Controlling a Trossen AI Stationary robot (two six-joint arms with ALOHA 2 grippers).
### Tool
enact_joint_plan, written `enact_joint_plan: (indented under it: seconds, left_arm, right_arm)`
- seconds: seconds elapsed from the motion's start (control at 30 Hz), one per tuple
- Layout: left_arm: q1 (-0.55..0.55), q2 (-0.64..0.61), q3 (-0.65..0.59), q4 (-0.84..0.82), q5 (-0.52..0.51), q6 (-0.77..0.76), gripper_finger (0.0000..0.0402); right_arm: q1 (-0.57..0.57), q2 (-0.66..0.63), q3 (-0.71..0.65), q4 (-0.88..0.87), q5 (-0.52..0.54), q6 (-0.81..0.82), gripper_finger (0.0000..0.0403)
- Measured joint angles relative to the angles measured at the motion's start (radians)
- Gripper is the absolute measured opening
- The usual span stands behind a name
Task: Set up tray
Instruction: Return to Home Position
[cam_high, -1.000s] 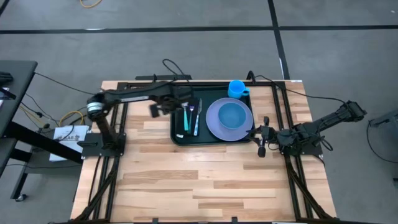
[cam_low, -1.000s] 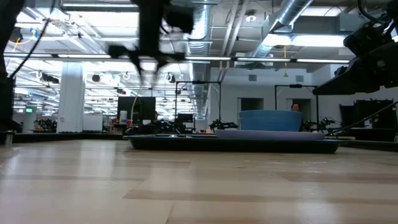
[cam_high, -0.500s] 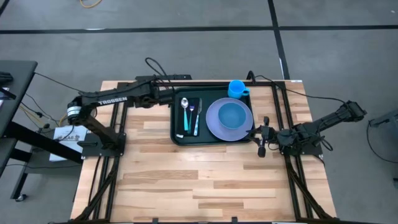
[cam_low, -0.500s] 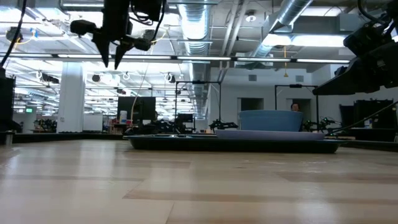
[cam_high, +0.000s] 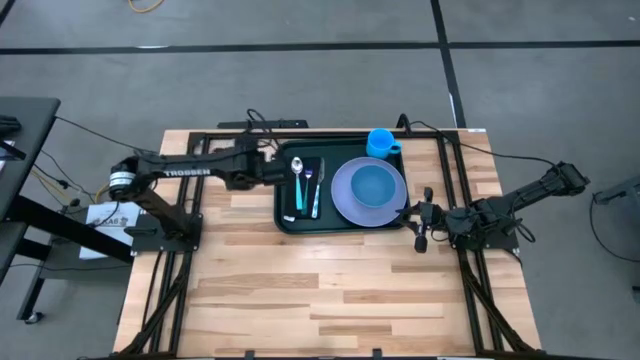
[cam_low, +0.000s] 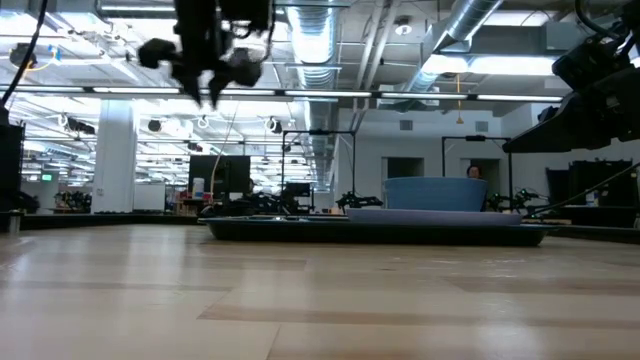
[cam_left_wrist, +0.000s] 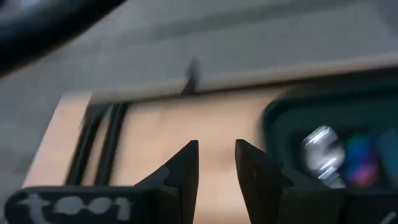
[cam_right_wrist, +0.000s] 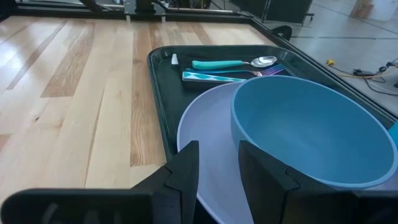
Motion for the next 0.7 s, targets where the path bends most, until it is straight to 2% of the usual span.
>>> enact_joint_plan:
  seconds: [0.1, 0.17, 0.27, 0.4, 0.43, 0.53, 0.6, 0.7]
  left_arm:
    - [-0.053, 0.0, 0.0, 0.184, -0.153, 0.135, 0.0094]
    - [-0.08, 0.0, 0.0, 0.317, -0.185, 0.23, 0.0094]
    - [-0.113, 0.0, 0.0, 0.522, -0.187, 0.366, 0.0094]
    - [-0.133, -0.026, 0.0, 0.665, -0.19, 0.573, 0.0094]
    - [-0.134, -0.037, 0.0, 0.664, -0.165, 0.621, 0.0094]
    - [-0.139, -0.084, -0.001, 0.698, -0.042, 0.64, 0.0094]
    - [-0.16, -0.12, -0.009, 0.744, -0.023, 0.686, 0.0094]
    - [-0.203, -0.181, -0.138, 1.001, -0.058, 0.896, 0.0094]
  right_arm:
    - [0.0, 0.0, 0.0, 0.0, 0.0, 0.0, 0.0107]
    - [0.0, 0.0, 0.0, 0.0, 0.0, 0.0, 0.0107]
    - [0.0, 0.0, 0.0, 0.0, 0.0, 0.0, 0.0107]
    - [0.0, 0.0, 0.0, 0.0, 0.0, 0.0, 0.0107]
    - [0.0, 0.0, 0.0, 0.0, 0.0, 0.0, 0.0107]
    - [0.0, 0.0, 0.0, 0.0, 0.0, 0.0, 0.0107]
    - [0.0, 0.0, 0.0, 0.0, 0.0, 0.0, 0.0107]
    - [0.0, 0.0, 0.0, 0.0, 0.0, 0.0, 0.0107]
